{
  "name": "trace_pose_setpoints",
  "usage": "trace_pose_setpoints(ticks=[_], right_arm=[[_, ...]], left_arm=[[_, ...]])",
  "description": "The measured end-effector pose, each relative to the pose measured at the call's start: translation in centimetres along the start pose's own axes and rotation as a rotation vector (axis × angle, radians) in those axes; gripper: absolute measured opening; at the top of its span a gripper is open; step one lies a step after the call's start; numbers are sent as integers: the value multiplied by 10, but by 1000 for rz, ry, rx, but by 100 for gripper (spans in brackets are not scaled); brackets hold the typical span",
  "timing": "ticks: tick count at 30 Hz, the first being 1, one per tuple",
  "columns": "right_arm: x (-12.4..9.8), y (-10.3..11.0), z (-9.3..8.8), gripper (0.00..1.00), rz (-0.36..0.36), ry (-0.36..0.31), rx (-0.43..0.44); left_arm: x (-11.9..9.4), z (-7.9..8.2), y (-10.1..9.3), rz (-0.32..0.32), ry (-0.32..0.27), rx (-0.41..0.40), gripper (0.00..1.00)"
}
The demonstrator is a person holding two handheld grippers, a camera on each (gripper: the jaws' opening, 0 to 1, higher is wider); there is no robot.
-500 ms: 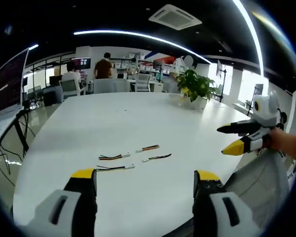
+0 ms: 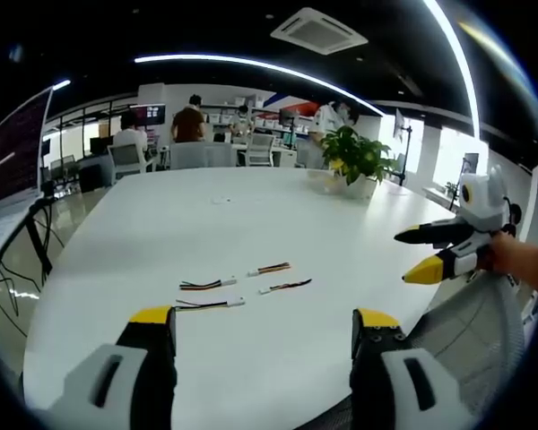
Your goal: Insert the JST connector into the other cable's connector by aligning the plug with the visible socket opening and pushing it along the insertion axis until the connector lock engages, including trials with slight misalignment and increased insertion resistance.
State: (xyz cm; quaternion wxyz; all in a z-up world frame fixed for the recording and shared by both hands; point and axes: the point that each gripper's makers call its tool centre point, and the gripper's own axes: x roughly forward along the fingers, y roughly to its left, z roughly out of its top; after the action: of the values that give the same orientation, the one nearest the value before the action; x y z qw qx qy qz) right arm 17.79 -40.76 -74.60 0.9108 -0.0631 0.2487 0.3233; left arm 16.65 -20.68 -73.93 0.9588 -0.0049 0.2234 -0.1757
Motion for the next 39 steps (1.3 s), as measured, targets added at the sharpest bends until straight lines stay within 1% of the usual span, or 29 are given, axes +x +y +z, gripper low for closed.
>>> trace_pose_setpoints(ticks=[11, 14, 22, 28, 36, 39], right_arm=[[0, -1, -1, 73, -3, 5, 2], [-1, -1, 3, 72, -7, -12, -4], [0, 1, 1, 72, -4, 0, -14], [1, 2, -1, 71, 2, 5, -7], [0, 4, -2, 71, 7, 11, -19], [0, 5, -2, 70, 6, 14, -28]], left_arm=[[0, 0, 0, 1, -1, -4, 78], [0, 0, 0, 0, -2, -3, 78], [-1, 0, 1, 4, -5, -6, 78], [-1, -1, 3, 11, 1, -8, 78], [-1, -2, 5, 22, 6, -23, 77], [-1, -1, 5, 19, -3, -19, 77]])
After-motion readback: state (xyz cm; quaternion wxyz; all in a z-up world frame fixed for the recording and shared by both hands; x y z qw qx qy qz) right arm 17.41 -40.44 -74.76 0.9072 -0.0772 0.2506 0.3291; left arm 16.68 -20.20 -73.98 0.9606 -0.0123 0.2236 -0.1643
